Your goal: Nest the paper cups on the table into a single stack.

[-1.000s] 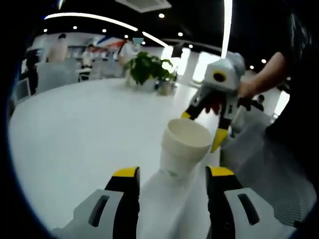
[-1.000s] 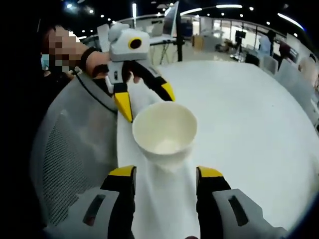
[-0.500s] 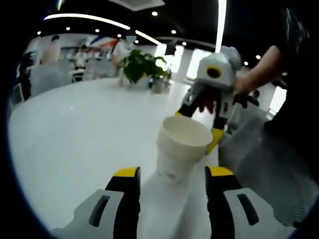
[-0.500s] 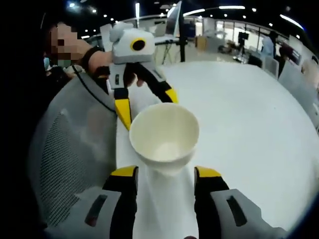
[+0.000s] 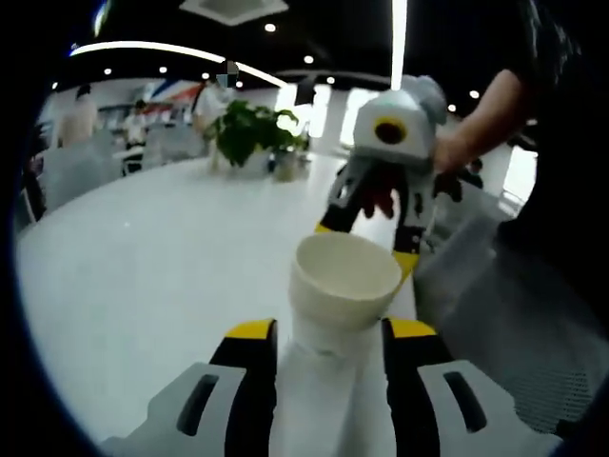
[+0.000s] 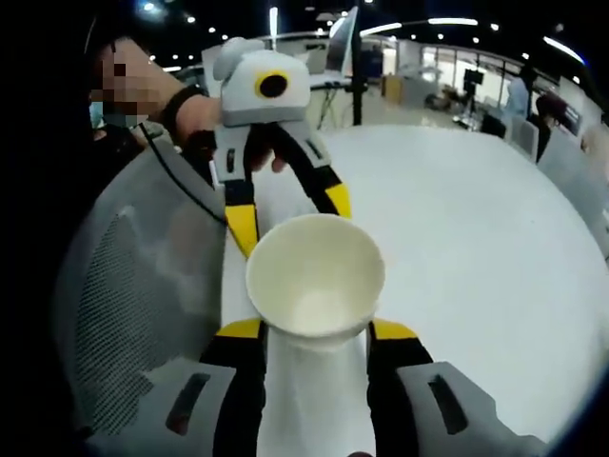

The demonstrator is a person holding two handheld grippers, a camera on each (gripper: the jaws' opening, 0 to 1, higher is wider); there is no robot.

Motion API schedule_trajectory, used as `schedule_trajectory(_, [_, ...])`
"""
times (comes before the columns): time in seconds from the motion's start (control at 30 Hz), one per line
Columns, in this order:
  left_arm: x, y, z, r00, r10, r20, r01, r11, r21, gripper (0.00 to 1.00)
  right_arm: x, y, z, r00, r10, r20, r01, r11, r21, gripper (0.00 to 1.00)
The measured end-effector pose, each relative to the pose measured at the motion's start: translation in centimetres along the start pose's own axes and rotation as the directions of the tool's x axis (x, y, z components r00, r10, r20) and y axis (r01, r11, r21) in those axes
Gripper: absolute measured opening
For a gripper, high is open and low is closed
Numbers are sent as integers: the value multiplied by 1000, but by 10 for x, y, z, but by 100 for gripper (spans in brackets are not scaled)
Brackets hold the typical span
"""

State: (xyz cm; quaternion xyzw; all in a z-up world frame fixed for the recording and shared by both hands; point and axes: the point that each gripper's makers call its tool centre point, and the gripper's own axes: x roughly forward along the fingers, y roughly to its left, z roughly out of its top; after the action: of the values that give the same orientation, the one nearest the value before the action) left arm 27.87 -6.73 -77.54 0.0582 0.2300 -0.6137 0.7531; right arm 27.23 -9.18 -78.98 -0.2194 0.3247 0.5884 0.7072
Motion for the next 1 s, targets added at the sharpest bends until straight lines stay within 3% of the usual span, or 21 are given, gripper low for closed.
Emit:
schedule_trajectory(0.13, [5,-8,3,1000,-25,-10,25,1000,12,41,2,4,4,1000,5,1,-5,1000,-24,38])
schedule_trajectory(0.7, [7,-4,15,1000,-18,-4,18,999,27,42,-8,-3,8,1000,-17,20,17,999,-33,37])
schedule_trajectory(1.0, [4,11,39,1000,-11,-7,11,997,79,42,-23,-22,25,997,-56,58,59,997,-49,37])
